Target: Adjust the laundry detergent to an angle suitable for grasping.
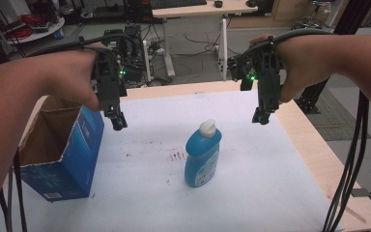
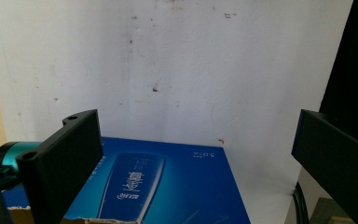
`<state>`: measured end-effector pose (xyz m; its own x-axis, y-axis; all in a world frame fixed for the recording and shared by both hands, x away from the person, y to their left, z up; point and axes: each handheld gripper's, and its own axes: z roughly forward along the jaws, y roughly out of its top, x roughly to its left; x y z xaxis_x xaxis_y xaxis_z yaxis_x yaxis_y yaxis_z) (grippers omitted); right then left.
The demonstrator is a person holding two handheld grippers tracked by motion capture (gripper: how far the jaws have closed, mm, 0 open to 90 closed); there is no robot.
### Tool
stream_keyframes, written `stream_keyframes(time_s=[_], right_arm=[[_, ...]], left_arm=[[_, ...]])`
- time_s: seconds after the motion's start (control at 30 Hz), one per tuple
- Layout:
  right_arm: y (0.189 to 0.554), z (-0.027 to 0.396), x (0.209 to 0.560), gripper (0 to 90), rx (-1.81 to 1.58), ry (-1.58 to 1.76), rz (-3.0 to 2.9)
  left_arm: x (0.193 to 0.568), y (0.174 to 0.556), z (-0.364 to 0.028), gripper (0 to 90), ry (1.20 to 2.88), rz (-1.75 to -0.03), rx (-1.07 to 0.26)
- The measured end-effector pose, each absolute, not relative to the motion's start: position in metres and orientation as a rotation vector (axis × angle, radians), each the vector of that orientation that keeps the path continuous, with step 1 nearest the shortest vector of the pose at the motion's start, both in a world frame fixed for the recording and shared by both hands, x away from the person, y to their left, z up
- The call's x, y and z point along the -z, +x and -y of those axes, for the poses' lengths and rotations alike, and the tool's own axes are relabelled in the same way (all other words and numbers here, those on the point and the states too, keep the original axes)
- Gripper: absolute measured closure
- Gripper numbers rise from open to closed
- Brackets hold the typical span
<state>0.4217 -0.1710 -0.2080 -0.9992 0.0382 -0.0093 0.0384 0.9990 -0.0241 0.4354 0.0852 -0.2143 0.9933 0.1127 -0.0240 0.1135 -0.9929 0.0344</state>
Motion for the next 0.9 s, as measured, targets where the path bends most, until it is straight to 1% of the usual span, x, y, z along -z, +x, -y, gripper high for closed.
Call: stream_keyframes(time_s=[0.9], right_arm=[[0.4198, 0.1674, 0.2072, 1.5, 0.036, 0.053, -3.125]], left_arm=[[0.2143, 0.4293, -0.0813, 1.7, 3.115, -0.173, 0.020]])
